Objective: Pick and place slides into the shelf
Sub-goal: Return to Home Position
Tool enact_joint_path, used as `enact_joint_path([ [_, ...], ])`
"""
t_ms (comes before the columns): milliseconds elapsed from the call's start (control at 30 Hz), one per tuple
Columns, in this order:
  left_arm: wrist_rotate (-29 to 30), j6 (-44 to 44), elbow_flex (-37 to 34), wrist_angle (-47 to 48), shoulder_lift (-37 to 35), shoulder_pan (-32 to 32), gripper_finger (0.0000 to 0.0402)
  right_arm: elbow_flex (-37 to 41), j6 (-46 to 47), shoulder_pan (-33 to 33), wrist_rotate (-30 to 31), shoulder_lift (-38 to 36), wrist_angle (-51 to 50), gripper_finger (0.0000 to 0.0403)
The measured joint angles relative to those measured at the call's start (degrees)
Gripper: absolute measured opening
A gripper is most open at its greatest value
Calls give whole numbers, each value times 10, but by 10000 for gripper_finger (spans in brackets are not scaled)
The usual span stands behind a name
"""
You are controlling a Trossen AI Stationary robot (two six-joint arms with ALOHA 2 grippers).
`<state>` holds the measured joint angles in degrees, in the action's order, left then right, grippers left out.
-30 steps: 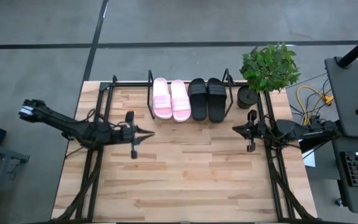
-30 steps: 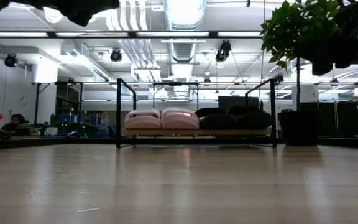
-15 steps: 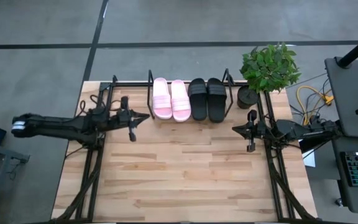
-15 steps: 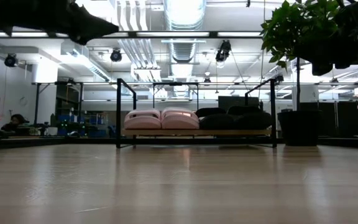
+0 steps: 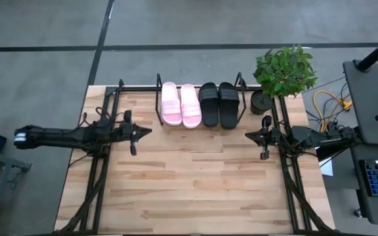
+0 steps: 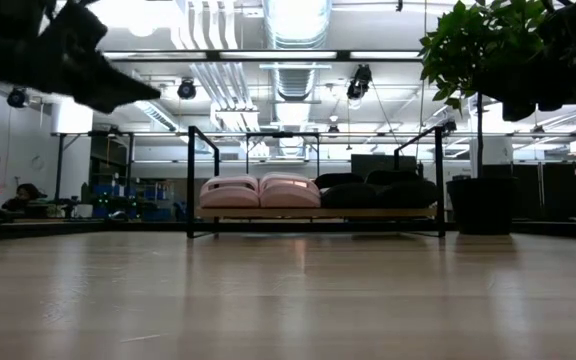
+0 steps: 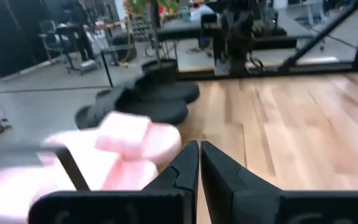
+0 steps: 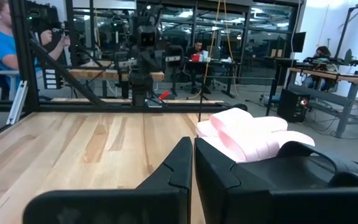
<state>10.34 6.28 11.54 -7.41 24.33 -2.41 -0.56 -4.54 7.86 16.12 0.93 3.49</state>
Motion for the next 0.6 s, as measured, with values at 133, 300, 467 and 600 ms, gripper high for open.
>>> enact_joint_path([
  [133,-8,-5,-42,-1,-49,11,0,0,0,0,0,0,-1,9],
  [300,-17,-29,-74,3,-126,23,0,0,7,0,2,0,-2,9],
  [467,-16,-33,-75,69,-181,40,0,0,15,0,4,5,-3,9],
  [600,2,-43,-86,68,-216,60,0,0,29,0,5,15,-3,9],
])
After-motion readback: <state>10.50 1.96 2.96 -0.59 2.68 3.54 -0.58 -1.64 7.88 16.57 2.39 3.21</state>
